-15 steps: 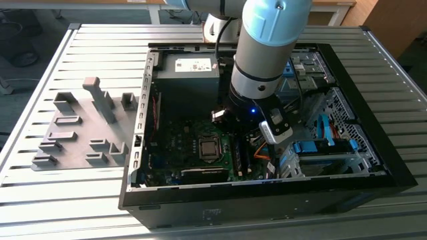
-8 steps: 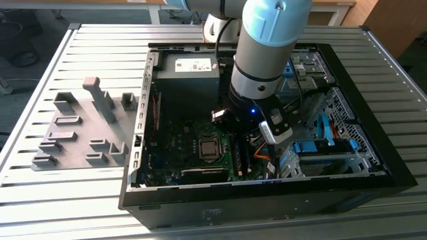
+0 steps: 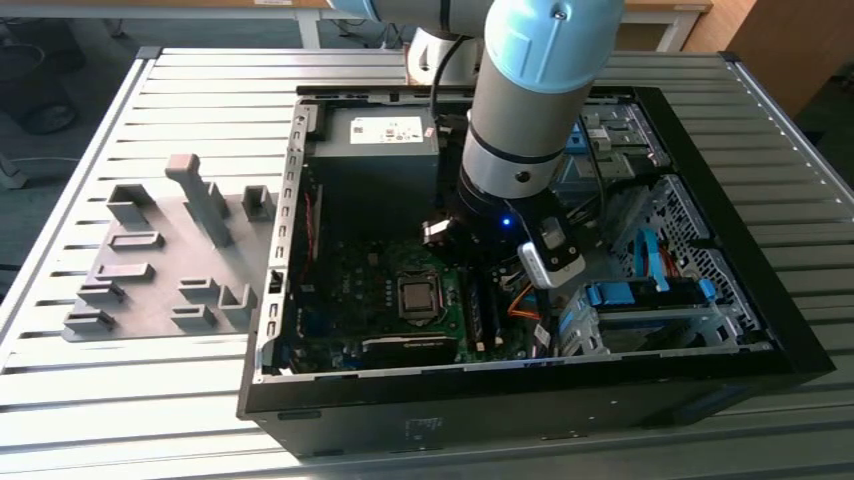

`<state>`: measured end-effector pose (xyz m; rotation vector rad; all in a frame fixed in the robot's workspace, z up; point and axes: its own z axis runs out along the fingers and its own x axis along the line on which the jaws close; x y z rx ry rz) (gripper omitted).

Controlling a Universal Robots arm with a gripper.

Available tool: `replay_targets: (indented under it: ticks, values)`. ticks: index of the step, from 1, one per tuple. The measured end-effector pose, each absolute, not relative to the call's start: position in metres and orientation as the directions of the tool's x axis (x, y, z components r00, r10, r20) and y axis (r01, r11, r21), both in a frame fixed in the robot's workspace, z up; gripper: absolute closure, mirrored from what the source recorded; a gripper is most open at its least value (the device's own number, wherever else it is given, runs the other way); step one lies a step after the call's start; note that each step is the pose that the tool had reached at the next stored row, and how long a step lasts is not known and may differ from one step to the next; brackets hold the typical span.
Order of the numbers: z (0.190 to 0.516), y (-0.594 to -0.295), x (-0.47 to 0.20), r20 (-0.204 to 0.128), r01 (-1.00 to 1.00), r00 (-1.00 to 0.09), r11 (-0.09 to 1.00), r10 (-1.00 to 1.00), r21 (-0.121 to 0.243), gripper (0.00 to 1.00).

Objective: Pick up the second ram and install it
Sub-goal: 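Insert the second ram into the second slot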

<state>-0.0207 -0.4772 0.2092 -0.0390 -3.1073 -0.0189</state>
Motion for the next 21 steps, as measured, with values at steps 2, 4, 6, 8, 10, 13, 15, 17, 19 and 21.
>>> replay_targets:
  ticks: [2,4,6,8,10,13,15,17,19,21]
  values:
    - [0.2092,-0.4772,-0.0207,0.034,0.025,-0.999,1.0,0.025,0.012,0.86]
    - [0.2102,-0.4771,-0.0207,0.034,0.025,-0.999,1.0,0.025,0.012,0.86]
    - [0.2121,-0.4772,-0.0207,0.034,0.025,-0.999,1.0,0.025,0.012,0.86]
    - [0.2124,-0.4772,-0.0207,0.034,0.025,-0.999,1.0,0.025,0.013,0.86]
    - [0.2125,-0.4775,-0.0207,0.034,0.025,-0.999,1.0,0.025,0.013,0.86]
    - [0.2124,-0.4784,-0.0207,0.034,0.025,-0.999,1.0,0.025,0.013,0.86]
    - [0.2124,-0.4795,-0.0206,0.034,0.025,-0.999,1.0,0.025,0.013,0.86]
    - [0.2125,-0.4797,-0.0207,0.034,0.025,-0.999,1.0,0.025,0.013,0.86]
    - [0.2124,-0.4797,-0.0207,0.034,0.025,-0.999,1.0,0.025,0.012,0.86]
    - [0.2123,-0.4798,-0.0207,0.034,0.026,-0.999,1.0,0.025,0.012,0.86]
